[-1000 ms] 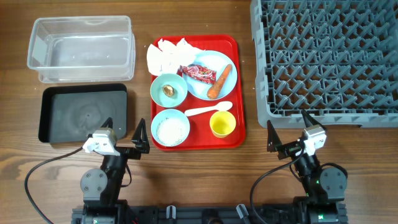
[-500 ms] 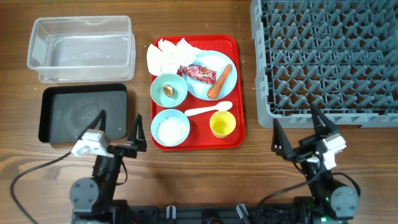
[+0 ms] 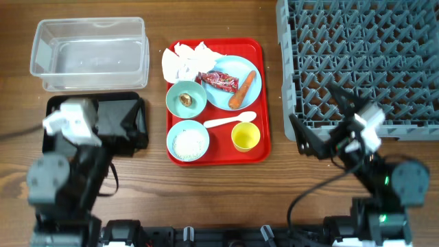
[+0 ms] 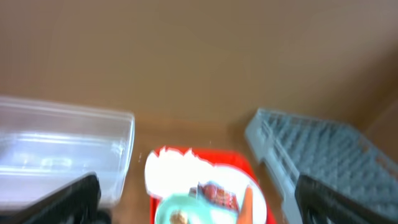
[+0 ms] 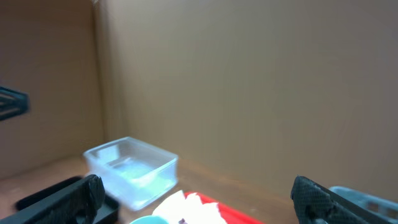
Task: Sort waste into correct bins and load items into the dishwasher rack
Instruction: 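Grasp the green bowl with the left gripper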
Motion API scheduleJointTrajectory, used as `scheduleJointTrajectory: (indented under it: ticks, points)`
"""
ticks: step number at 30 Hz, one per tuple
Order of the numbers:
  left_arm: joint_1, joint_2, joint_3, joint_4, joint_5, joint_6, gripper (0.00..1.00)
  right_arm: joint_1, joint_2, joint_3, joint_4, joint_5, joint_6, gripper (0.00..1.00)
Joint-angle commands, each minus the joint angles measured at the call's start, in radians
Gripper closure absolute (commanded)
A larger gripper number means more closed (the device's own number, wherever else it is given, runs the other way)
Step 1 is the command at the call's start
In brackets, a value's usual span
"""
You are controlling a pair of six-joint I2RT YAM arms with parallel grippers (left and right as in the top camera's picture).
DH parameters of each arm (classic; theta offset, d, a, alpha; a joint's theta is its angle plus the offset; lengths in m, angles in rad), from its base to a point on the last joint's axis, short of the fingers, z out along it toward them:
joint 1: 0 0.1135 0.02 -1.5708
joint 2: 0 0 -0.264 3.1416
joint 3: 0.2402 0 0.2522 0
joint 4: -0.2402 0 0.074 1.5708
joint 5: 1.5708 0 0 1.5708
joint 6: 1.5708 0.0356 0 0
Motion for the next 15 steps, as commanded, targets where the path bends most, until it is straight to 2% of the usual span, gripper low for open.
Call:
scheduleJointTrajectory:
  ticks: [1, 4, 7, 10, 13, 15]
  points:
    - [-0.005, 0.198, 0.175, -0.141, 0.042, 0.035, 0.0, -0.001, 0.18, 0.2, -0.103, -0.19, -0.024, 0.0]
    - [-0.005, 0.341, 0.275, -0.243, 0.123, 0.036, 0.0, 0.0, 0.314, 0.365, -0.312, -0.24, -0.091, 0.0]
    - [-0.007, 0.489, 0.362, -0.352, 0.159, 0.036, 0.0, 0.01, 0.439, 0.536, -0.596, -0.241, -0.221, 0.0]
    - [-0.033, 0.637, 0.443, -0.469, 0.158, 0.04, 0.0, 0.037, 0.552, 0.681, -0.849, -0.15, -0.325, 0.0]
    - [-0.065, 0.766, 0.489, -0.539, 0.158, 0.062, 0.0, 0.069, 0.634, 0.761, -0.99, -0.024, -0.328, 0.0]
    - [-0.079, 0.832, 0.492, -0.546, 0.158, 0.061, 0.0, 0.076, 0.666, 0.766, -1.006, -0.021, -0.322, 0.0]
